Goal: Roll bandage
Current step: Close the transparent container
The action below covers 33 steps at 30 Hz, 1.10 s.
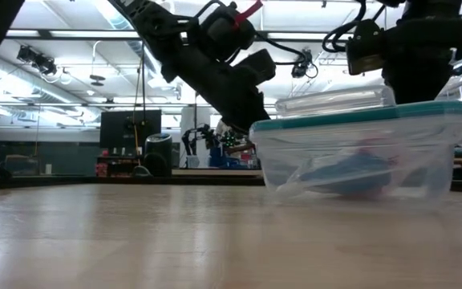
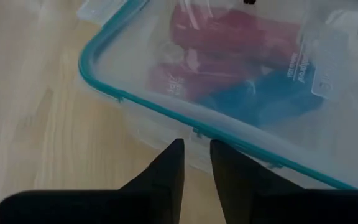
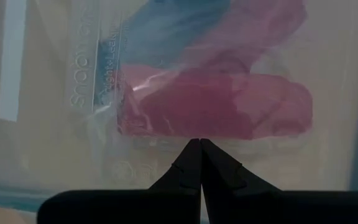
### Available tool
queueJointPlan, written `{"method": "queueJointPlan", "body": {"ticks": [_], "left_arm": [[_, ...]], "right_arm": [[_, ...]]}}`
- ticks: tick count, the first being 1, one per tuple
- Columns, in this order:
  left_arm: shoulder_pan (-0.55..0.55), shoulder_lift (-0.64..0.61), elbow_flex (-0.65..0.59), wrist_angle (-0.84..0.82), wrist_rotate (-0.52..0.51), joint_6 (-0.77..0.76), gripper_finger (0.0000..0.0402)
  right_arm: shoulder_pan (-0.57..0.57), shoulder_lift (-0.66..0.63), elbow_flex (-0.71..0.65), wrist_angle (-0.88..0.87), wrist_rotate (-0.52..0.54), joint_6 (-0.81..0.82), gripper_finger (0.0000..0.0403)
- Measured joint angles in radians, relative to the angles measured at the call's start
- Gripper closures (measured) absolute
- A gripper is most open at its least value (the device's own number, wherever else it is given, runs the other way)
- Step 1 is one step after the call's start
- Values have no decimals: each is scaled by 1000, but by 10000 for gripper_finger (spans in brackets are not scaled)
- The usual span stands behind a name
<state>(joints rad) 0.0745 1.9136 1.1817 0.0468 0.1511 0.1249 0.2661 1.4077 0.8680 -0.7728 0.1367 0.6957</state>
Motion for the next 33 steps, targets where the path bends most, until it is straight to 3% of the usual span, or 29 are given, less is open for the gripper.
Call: {"method": "queueJointPlan", "body": {"ticks": [10,16,20,27,30,33], "left_arm": [[-19,51,11,47,-32,-23,340],[-3,-4,6,-120,-67,38,342],[8,-42,36,-277,-161,82,342],[-2,-42,38,-292,-196,101,350],[2,-63,39,-319,-218,106,375],[5,-75,39,-308,-174,99,396]], "right_arm": [[-6,7,-1,7,-10,-8,399],[-7,10,-7,49,19,-1,399],[-8,12,-9,68,32,-7,400],[-18,12,-9,63,22,-18,401],[-19,12,-8,63,21,-27,401],[-20,12,-8,62,20,-35,401]]}}
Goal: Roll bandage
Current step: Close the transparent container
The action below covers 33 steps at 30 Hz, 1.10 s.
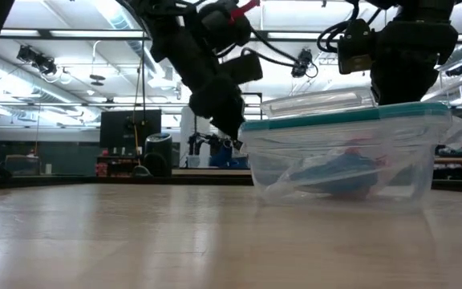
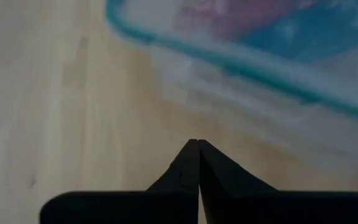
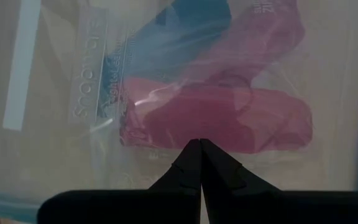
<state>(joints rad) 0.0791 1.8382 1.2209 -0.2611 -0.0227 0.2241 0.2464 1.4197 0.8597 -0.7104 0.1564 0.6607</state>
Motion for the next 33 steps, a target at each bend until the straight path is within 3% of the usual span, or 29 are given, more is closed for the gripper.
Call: {"method": "queueJointPlan", "body": {"ticks": [5,18,24,29,33], "left_arm": [[-7,-7,0,-1,34,-30,399],[-9,35,0,60,-3,-209,401],[-25,88,-2,201,197,-236,401],[-30,112,4,223,251,-235,401],[-34,104,11,175,191,-217,401]], "right_arm": [[0,0,0,0,0,0,401],[0,0,0,1,-1,0,401],[0,0,0,-18,-10,1,401],[-1,-2,0,-26,-19,9,401],[0,-2,0,-23,-13,16,401]]}}
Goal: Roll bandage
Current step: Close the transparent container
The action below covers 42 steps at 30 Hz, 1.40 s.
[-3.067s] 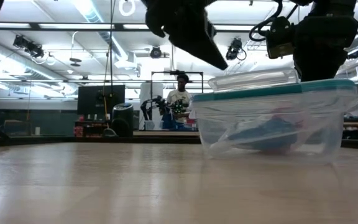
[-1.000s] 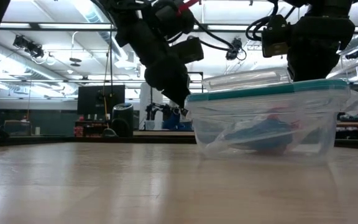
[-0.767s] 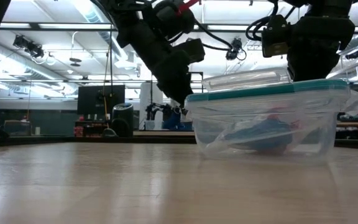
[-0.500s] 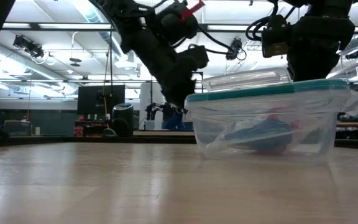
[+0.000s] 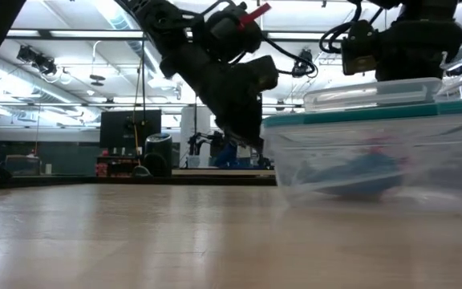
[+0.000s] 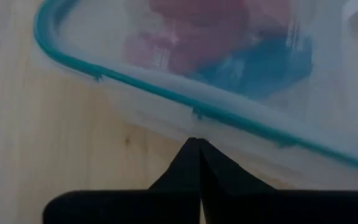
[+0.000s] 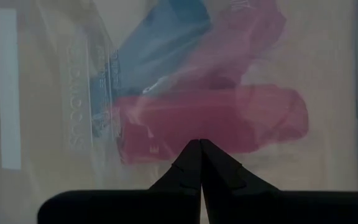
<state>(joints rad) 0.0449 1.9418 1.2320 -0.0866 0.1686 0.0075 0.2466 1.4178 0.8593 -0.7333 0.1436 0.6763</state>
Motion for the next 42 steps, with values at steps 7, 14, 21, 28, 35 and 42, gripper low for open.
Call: {"method": "queueJointPlan", "body": {"ticks": [7,14,21,28,35,42], "left_arm": [[-6,-20,45,-229,-221,78,401],[-20,-22,77,-230,-296,89,401],[-27,19,71,-79,77,33,401],[-25,3,79,-174,25,67,401],[-91,-8,77,-355,45,377,401],[-126,-5,76,-448,248,575,401]], "right_arm": [[-1,2,0,30,29,-4,402],[-1,2,-1,29,27,-5,401],[1,0,-1,-1,1,-7,401],[-2,0,-2,22,27,-7,401],[-2,2,-2,34,35,-16,401],[-2,2,-2,33,31,-16,401]]}}
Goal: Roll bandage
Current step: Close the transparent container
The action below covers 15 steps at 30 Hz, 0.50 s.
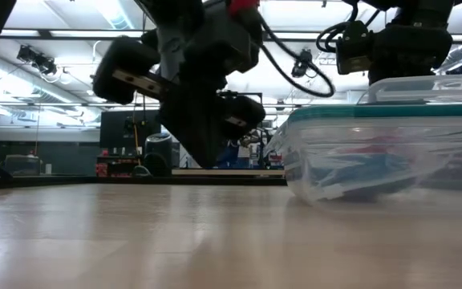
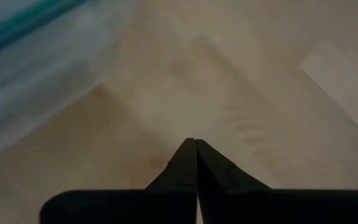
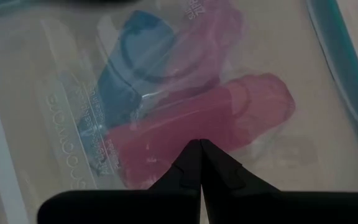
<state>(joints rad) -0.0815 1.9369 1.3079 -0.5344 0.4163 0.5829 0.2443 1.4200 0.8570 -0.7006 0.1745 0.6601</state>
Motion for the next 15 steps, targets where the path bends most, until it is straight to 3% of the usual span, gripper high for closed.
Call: {"method": "queueJointPlan", "body": {"ticks": [4,10,15], "left_arm": [[-7,0,0,31,13,13,401],[-15,0,0,18,154,39,401],[-9,0,0,41,159,47,401]], "right_arm": [[0,0,0,0,0,0,401],[-4,0,0,-1,-3,-8,401],[-4,0,0,3,-3,-11,401]]}}
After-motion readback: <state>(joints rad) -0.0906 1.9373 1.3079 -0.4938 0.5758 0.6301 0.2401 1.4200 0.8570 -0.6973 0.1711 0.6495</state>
